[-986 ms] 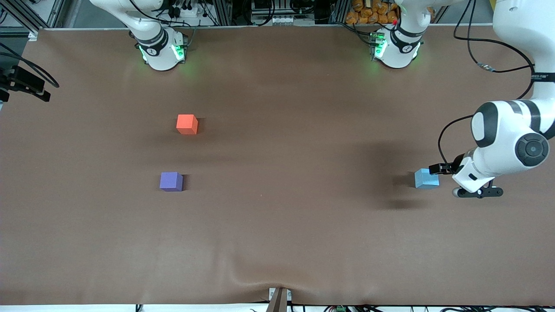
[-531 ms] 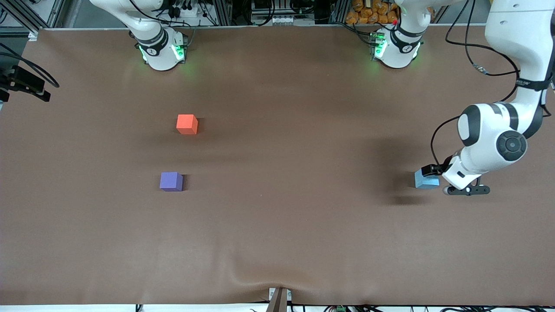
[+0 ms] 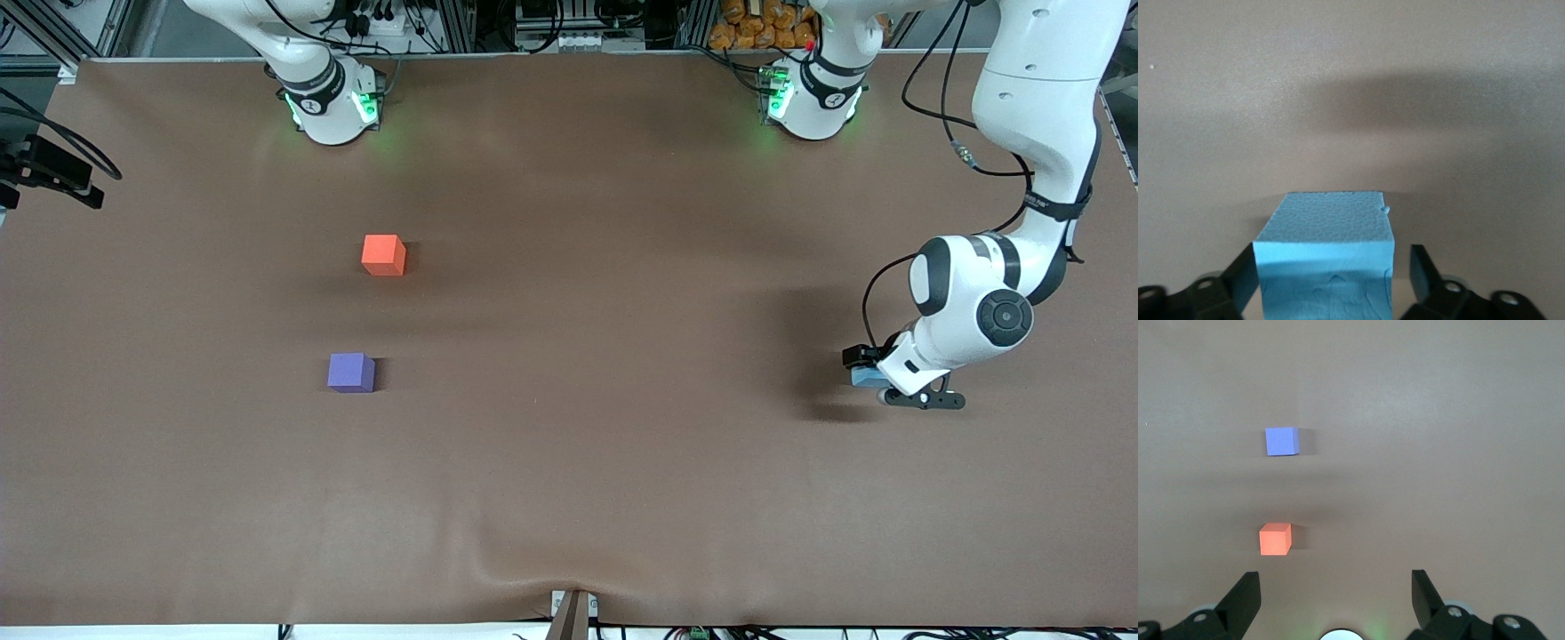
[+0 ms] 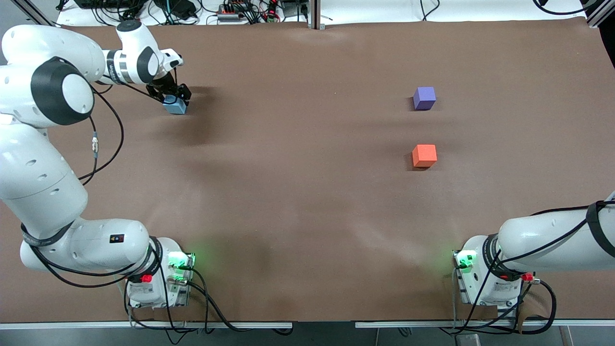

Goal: Place blue block between orange and purple blocks
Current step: 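Move the left gripper over the light-blue block and close on it, then carry the blue block with the left gripper toward the table middle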

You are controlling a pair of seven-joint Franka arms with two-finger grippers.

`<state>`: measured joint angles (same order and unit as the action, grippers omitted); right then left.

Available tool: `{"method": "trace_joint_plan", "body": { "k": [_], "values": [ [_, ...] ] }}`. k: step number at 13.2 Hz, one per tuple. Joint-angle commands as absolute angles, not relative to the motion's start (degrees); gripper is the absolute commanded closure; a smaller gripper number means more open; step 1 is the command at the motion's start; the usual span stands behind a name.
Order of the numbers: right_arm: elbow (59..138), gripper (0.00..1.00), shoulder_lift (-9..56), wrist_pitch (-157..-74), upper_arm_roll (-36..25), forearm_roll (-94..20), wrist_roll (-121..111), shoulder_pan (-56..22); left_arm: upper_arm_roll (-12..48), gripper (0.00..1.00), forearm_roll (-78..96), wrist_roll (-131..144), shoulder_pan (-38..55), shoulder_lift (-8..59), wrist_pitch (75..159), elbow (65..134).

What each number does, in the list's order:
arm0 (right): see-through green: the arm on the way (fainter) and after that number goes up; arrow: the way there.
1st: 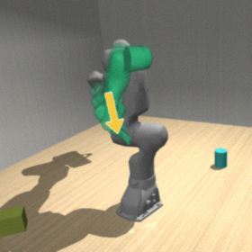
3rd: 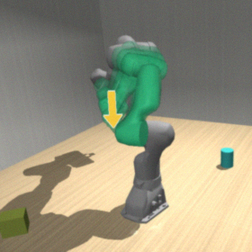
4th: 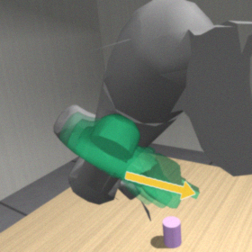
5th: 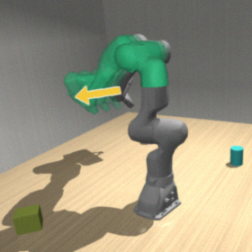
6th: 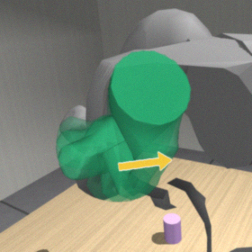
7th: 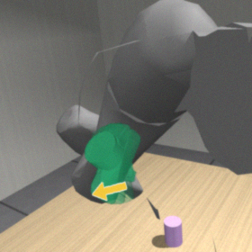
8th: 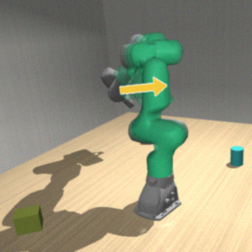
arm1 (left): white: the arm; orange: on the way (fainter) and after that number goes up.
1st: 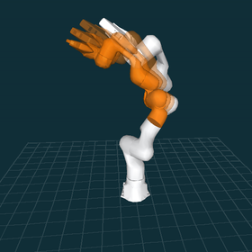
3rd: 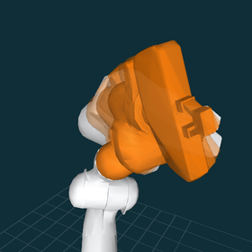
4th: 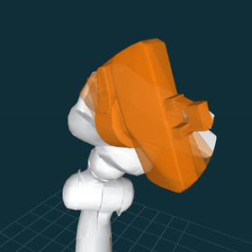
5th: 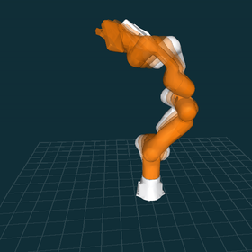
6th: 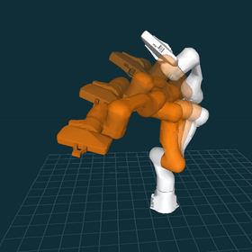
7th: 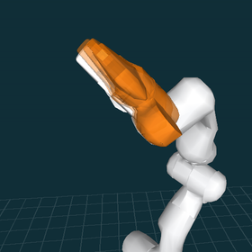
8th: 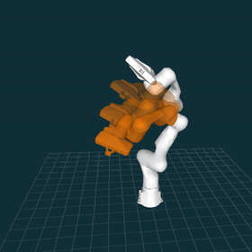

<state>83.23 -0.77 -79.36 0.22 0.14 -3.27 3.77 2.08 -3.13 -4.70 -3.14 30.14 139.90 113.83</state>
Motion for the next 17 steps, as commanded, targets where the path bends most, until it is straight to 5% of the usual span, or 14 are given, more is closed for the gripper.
{"method": "trace_joint_plan", "body": {
  "k": [1,5,9,12,17],
  "values": [
    [82.6,0.00,-0.5,-78.7,1.0,-0.2,-2.8,4.5,2.3,0.93,-3.3,-7.4,-3.4,30.1,140.4,112.7],
    [82.6,0.00,-0.5,-78.7,1.0,-0.2,-2.8,4.4,3.3,0.93,-2.6,-5.3,-3.0,25.3,138.3,112.6],
    [82.5,0.00,-0.5,-78.7,1.0,-0.3,-2.8,4.4,13.1,0.93,-2.9,12.2,-1.1,22.0,125.3,108.3],
    [82.5,0.00,-0.5,-78.7,1.0,-0.4,-2.9,4.7,14.9,0.93,-2.9,26.3,8.8,24.2,114.5,99.1],
    [82.5,0.00,-0.5,-78.8,1.0,-0.8,-2.9,4.7,14.9,0.93,-2.5,42.7,26.4,35.4,114.1,86.2]
  ]
}}
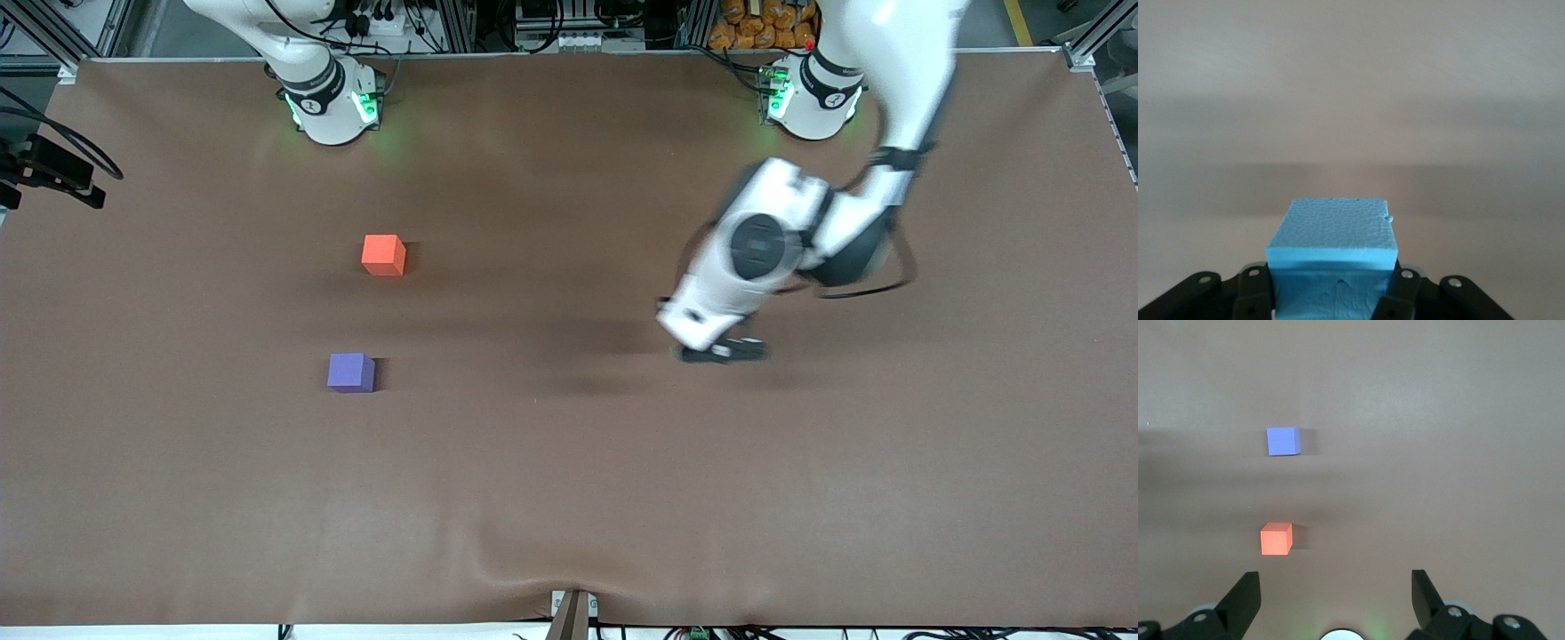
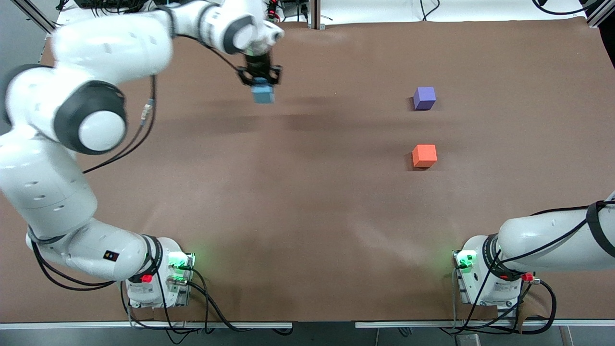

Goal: Place blue block between orange and purple blocks
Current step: 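Carry the blue block with the left gripper toward the table middle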

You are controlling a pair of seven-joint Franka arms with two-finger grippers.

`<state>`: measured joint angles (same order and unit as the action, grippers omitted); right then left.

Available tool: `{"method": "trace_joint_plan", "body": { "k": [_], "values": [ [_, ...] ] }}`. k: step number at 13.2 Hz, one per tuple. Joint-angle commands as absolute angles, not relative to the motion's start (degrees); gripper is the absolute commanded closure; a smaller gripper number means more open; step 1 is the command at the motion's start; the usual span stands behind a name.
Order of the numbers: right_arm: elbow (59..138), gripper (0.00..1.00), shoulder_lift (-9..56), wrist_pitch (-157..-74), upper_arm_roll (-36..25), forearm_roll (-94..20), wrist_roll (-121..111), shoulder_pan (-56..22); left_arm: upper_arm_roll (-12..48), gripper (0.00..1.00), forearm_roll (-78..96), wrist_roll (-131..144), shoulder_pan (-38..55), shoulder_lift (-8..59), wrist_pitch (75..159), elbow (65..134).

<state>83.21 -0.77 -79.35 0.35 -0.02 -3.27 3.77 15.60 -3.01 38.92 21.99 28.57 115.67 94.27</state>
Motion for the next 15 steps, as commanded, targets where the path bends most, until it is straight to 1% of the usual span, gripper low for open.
{"method": "trace_joint_plan", "body": {
  "k": [1,2,3,4,6,7,9,10,11,12,15],
  "values": [
    [82.5,0.00,-0.5,-78.8,1.0,-0.8,-2.9,4.7,14.9,0.93,-2.5,44.2,28.4,37.8,114.1,83.1],
    [82.5,0.00,-0.5,-78.8,1.0,-0.8,-2.9,4.8,14.8,0.93,-2.5,46.6,30.7,40.4,114.3,80.3],
    [82.5,0.00,-0.5,-78.9,1.0,-0.8,-2.9,4.9,14.2,0.93,-2.6,48.8,33.2,42.1,114.9,78.9],
    [82.5,0.00,-0.5,-78.8,1.0,-0.9,-2.9,4.9,13.9,0.93,-2.8,49.6,35.1,43.3,115.9,78.1],
    [82.5,0.00,-0.5,-78.8,1.0,-0.9,-2.9,4.9,12.5,0.92,-2.9,51.3,39.3,45.6,120.6,78.0],
    [82.5,0.00,-0.5,-78.8,1.0,-0.9,-2.9,4.9,10.8,0.89,-3.1,52.2,41.5,46.8,123.0,78.0],
    [82.5,0.00,-0.5,-78.8,1.0,-0.9,-2.9,4.7,6.5,0.80,-3.0,52.4,46.0,48.5,124.5,78.0],
    [82.5,0.00,-0.5,-78.8,1.0,-0.9,-2.9,4.8,5.8,0.70,-3.0,52.3,47.1,48.8,124.5,78.2],
    [82.5,0.00,-0.5,-78.8,1.0,-0.9,-3.0,4.9,5.8,0.38,-3.0,52.4,47.2,49.0,124.5,78.2],
    [82.5,0.00,-0.5,-78.8,1.0,-0.9,-2.9,4.9,5.7,0.00,-3.2,52.3,47.4,49.0,124.5,78.3],
    [82.5,0.00,-0.5,-78.8,1.0,-0.9,-2.9,4.9,5.7,0.00,-3.2,52.5,47.6,46.1,123.5,78.4]
  ]
}}
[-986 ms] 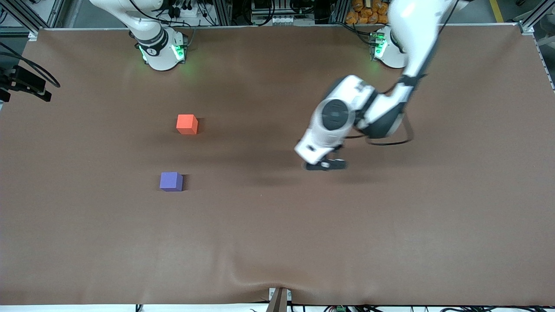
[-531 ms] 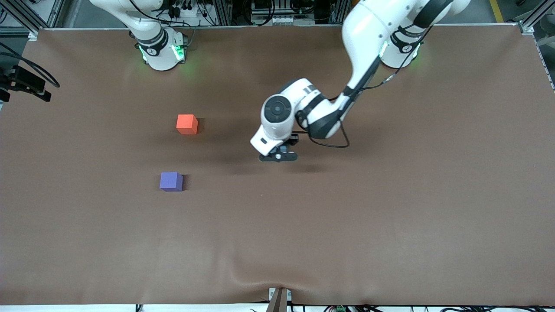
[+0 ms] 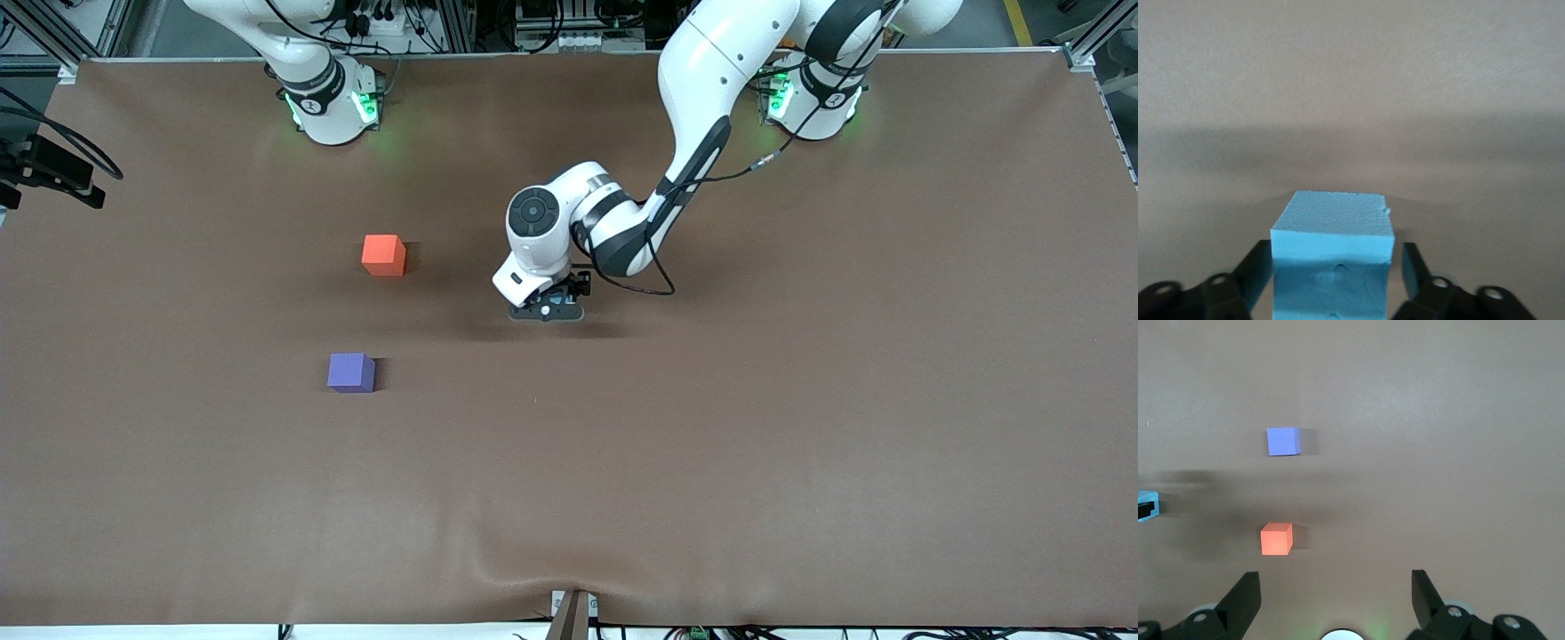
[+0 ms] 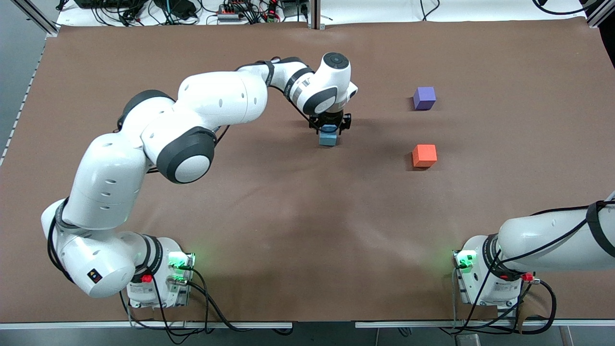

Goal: Place blue block between orange and purple blocks
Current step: 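Carry the blue block with the left gripper toward the table middle, then lower the blue block onto the table and open the left gripper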

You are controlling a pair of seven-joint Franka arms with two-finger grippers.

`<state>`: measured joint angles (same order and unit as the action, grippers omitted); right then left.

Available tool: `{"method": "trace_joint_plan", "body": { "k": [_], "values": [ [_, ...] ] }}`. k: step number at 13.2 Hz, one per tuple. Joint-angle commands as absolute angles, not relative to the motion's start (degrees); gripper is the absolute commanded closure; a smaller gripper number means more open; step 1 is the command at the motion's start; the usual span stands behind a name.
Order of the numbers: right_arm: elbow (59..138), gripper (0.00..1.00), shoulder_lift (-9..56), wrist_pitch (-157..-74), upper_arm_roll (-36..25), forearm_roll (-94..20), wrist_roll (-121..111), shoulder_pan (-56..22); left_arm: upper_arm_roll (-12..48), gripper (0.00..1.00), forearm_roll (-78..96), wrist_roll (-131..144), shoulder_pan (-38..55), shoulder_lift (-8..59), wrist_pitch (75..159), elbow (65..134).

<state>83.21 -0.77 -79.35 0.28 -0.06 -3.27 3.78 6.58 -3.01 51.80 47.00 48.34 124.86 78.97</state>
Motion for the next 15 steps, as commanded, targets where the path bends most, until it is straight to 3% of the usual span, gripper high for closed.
{"method": "trace_joint_plan", "body": {
  "k": [1,8,10,15],
  "values": [
    [82.5,0.00,-0.5,-78.8,1.0,-0.9,-3.0,4.8,5.7,0.00,-3.3,52.5,47.1,44.1,121.4,78.4],
    [82.1,0.00,3.1,-79.3,1.1,0.3,-3.5,4.0,5.4,0.00,-3.3,51.2,35.7,26.6,101.7,78.8],
    [82.1,0.00,7.9,-78.9,1.2,1.6,-3.5,3.8,5.7,0.00,-3.2,45.5,30.3,23.3,97.2,79.0],
    [83.1,0.00,8.7,-78.9,1.4,1.1,-2.7,0.2,5.7,0.00,-3.3,35.7,20.2,17.9,90.5,79.4]
  ]
}}
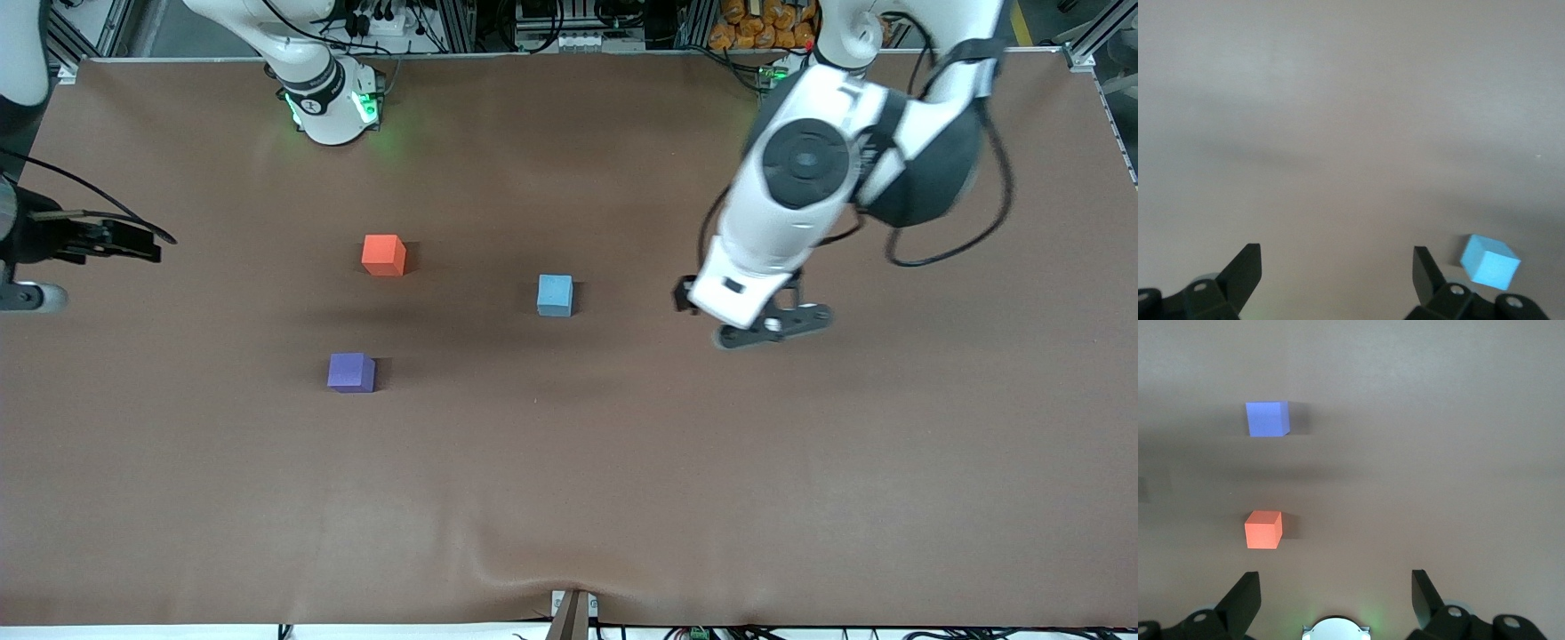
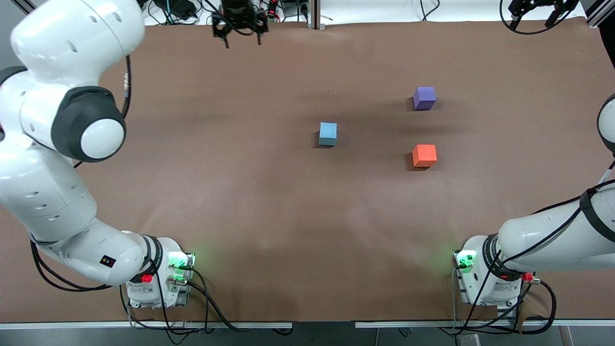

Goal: Place blue block between orange and purple blocks
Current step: 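Raise the left gripper away while the right gripper reaches the blue block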

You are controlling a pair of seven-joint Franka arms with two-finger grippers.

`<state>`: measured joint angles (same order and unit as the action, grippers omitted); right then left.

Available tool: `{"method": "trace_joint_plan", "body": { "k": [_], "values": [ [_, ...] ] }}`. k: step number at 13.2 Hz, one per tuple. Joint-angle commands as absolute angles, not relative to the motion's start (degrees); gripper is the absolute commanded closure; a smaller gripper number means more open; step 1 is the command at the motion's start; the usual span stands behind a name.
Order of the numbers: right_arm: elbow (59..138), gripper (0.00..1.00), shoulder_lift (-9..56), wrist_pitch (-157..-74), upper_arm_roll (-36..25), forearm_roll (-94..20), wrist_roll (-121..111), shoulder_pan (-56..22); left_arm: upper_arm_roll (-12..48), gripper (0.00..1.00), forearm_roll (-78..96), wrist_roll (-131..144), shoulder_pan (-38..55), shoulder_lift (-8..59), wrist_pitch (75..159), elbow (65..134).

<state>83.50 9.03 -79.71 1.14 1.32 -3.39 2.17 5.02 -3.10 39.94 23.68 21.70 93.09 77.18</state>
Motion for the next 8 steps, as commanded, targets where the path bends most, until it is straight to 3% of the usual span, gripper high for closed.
{"method": "trace_joint_plan", "body": {
  "k": [1,4,8],
  "values": [
    [83.8,0.00,10.0,-79.1,1.3,-2.4,-2.7,-0.9,5.7,0.00,-3.3,32.3,17.7,16.5,88.5,79.4],
    [84.4,0.00,13.3,-81.7,1.3,-11.2,6.8,-3.3,5.8,0.00,-3.0,21.9,10.7,12.8,84.6,79.5],
    [87.9,0.00,15.1,-90.8,1.2,-11.6,23.0,-13.9,3.6,0.00,-2.6,8.5,5.7,5.8,81.2,83.4]
  ]
}}
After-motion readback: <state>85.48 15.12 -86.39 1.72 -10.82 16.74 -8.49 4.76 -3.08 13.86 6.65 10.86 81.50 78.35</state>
